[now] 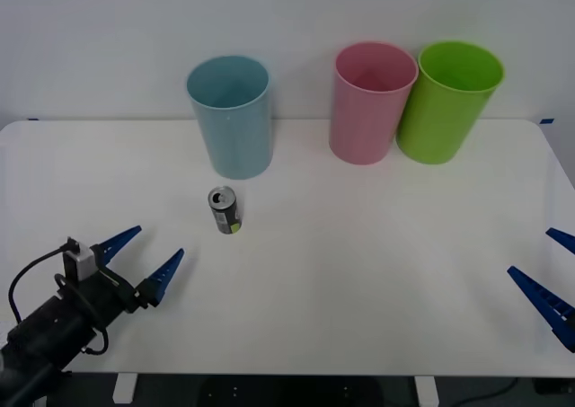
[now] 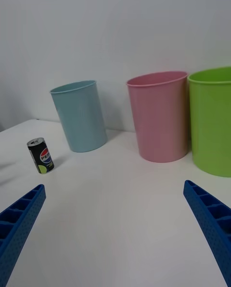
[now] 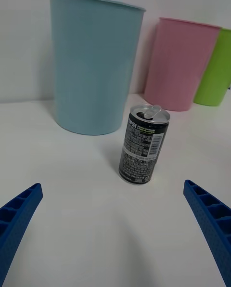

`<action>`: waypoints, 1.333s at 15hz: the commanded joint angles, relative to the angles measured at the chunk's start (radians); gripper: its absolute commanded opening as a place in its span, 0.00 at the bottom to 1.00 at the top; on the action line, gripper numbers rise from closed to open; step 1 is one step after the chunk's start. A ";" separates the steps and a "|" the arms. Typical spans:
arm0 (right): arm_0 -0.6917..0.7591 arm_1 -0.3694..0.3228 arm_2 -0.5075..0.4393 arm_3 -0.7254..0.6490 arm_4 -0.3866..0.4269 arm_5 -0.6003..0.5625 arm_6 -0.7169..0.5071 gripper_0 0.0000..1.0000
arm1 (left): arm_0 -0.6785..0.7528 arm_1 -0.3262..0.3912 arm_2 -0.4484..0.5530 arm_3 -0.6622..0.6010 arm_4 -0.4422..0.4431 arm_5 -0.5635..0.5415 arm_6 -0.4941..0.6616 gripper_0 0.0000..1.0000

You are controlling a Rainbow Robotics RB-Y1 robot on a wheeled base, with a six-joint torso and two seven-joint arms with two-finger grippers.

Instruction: Grasp the object on the table and drop it into the matching bin: aluminum can to the light blue bin, PET bottle to the pink bin.

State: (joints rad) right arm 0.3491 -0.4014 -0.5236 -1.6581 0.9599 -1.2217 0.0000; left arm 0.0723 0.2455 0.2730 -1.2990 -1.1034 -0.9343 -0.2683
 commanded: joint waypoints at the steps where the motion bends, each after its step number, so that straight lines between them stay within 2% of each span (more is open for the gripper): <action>1: 0.000 0.000 0.000 0.000 0.000 0.000 0.000 1.00 | -0.025 -0.046 -0.005 0.000 -0.038 0.028 0.000 1.00; 10: 0.000 0.000 0.000 0.000 0.000 0.000 0.000 1.00 | -0.104 -0.173 -0.017 0.001 -0.211 0.132 0.006 1.00; 20: 0.000 0.000 0.000 0.000 0.000 0.000 0.000 1.00 | -0.266 -0.187 -0.032 0.195 -0.216 0.187 -0.034 1.00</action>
State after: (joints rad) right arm 0.3491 -0.4014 -0.5236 -1.6581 0.9599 -1.2217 0.0000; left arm -0.1821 0.0582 0.2408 -1.1194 -1.3202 -0.7523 -0.2986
